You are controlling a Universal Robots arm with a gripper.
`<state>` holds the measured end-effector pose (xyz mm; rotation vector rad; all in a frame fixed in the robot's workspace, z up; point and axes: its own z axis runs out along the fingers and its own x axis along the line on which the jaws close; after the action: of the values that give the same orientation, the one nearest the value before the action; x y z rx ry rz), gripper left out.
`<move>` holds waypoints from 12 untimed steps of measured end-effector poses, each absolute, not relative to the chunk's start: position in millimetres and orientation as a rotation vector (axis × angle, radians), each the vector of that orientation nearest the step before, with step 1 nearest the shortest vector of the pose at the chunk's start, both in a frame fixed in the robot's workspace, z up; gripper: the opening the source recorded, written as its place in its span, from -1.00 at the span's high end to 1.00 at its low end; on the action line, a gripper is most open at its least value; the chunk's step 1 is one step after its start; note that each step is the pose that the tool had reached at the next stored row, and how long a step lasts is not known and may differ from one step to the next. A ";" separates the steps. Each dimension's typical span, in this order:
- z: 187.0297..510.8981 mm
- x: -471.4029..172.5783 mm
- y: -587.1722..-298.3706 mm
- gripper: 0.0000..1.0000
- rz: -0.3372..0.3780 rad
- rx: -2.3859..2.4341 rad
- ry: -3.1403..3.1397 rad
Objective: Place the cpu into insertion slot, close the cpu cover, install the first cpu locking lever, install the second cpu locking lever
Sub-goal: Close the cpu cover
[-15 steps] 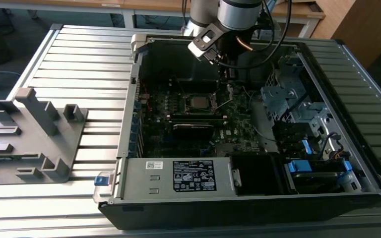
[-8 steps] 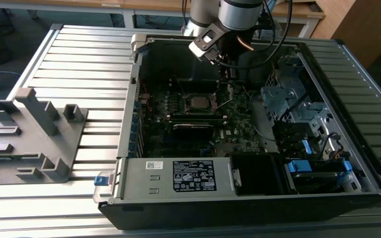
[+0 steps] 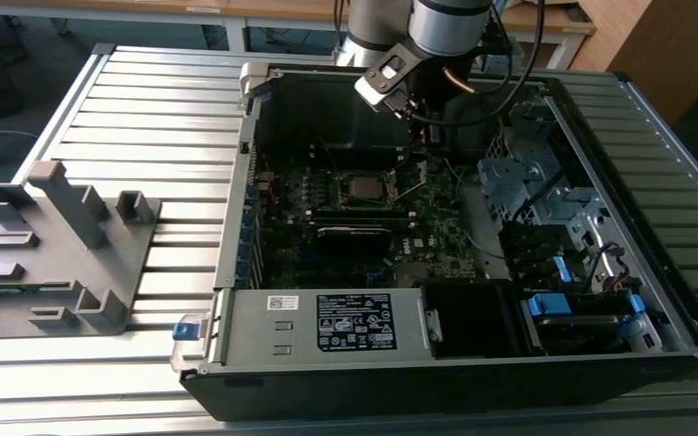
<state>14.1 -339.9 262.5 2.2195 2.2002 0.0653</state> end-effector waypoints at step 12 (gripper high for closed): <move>262.4 25.1 -340.0 0.79 0.065 2.220 2.200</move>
<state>25.1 -340.0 262.4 2.2196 2.2001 0.0653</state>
